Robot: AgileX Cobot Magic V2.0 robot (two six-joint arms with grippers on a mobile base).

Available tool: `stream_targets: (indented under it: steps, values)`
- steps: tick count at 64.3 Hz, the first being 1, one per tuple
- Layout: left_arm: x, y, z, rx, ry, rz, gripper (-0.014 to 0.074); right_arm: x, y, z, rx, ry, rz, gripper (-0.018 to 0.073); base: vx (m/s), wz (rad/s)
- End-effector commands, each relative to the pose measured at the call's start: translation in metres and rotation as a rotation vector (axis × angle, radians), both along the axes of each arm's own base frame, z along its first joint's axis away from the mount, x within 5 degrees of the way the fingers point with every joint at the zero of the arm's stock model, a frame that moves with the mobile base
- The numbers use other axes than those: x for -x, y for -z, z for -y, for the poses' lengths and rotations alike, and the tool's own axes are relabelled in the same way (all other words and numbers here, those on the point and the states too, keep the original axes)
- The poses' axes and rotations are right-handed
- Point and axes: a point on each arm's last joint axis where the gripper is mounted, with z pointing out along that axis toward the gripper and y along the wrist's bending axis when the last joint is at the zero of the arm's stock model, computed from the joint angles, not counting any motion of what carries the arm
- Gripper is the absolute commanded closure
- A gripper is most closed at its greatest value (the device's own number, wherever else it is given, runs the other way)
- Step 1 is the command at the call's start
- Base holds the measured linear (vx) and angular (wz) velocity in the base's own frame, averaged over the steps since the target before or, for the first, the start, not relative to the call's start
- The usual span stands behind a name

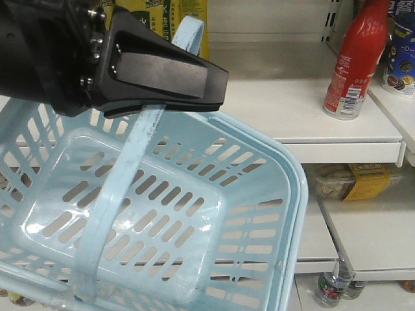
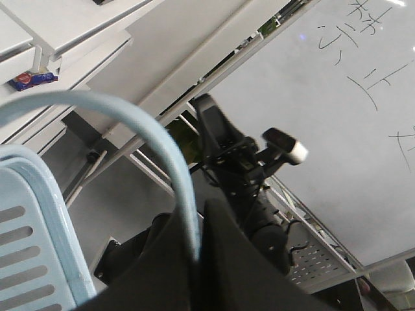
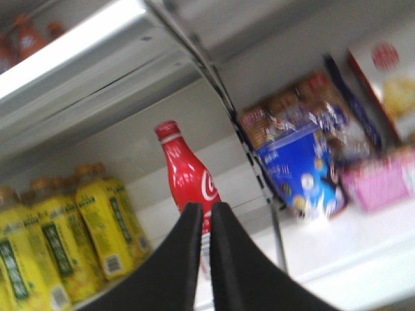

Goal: Place coke in basket with both arms
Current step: 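Reach the right gripper to the red Coca-Cola bottle and grasp its neck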

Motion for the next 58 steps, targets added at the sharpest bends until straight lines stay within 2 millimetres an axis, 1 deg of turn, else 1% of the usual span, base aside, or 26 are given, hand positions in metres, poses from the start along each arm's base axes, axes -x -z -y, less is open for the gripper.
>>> stream_targets:
  steps: [1,5,6,9,10,15,19,23,30,44,50,58]
  values:
    - [0.006,-0.019,-0.004,0.083,-0.041,0.074,0.0603,-0.003,-0.035,0.0,0.195,0.056,-0.039,0.0389,0.0,0.0]
    - [0.006,-0.019,-0.004,0.083,-0.041,0.074,0.0603,-0.009,-0.046,0.0,0.226,0.064,-0.06,0.0286,0.0,0.0]
    - [0.006,-0.019,-0.004,0.083,-0.041,0.074,0.0603,-0.011,-0.048,0.0,0.233,0.067,-0.061,0.0244,0.0,0.0]
    - [0.006,-0.019,-0.004,0.083,-0.041,0.074,0.0603,-0.017,-0.051,0.0,0.252,0.076,-0.064,0.0159,0.0,0.0]
    - [0.005,-0.019,-0.004,0.083,-0.042,0.074,0.0603,-0.02,-0.052,0.001,0.258,0.081,-0.063,0.0116,0.0,0.0]
    - [0.005,-0.019,-0.004,0.083,-0.042,0.074,0.0603,-0.032,-0.053,0.002,0.293,0.099,-0.069,-0.0016,0.0,0.0]
    - [0.005,-0.019,-0.004,0.083,-0.042,0.074,0.0603,-0.042,-0.054,0.002,0.319,0.114,-0.07,-0.0088,0.0,0.0]
    - [0.005,-0.019,-0.004,0.083,-0.042,0.074,0.0603,-0.052,-0.055,0.003,0.341,0.123,-0.084,-0.0138,0.0,0.0]
    - [0.005,-0.019,-0.004,0.083,-0.042,0.074,0.0603,-0.072,-0.061,0.003,0.384,0.117,-0.149,-0.015,0.0,0.0]
    - [0.005,-0.019,-0.004,0.083,-0.042,0.074,0.0603,-0.11,-0.083,0.001,0.469,0.073,-0.28,-0.0094,0.0,0.0]
    - [0.005,-0.019,-0.004,0.083,-0.042,0.074,0.0603,-0.123,-0.092,-0.001,0.501,0.043,-0.305,-0.0066,0.0,0.0]
    - [0.005,-0.019,-0.004,0.083,-0.042,0.074,0.0603,-0.138,-0.097,-0.005,0.522,0.0,-0.31,-0.0043,0.0,0.0]
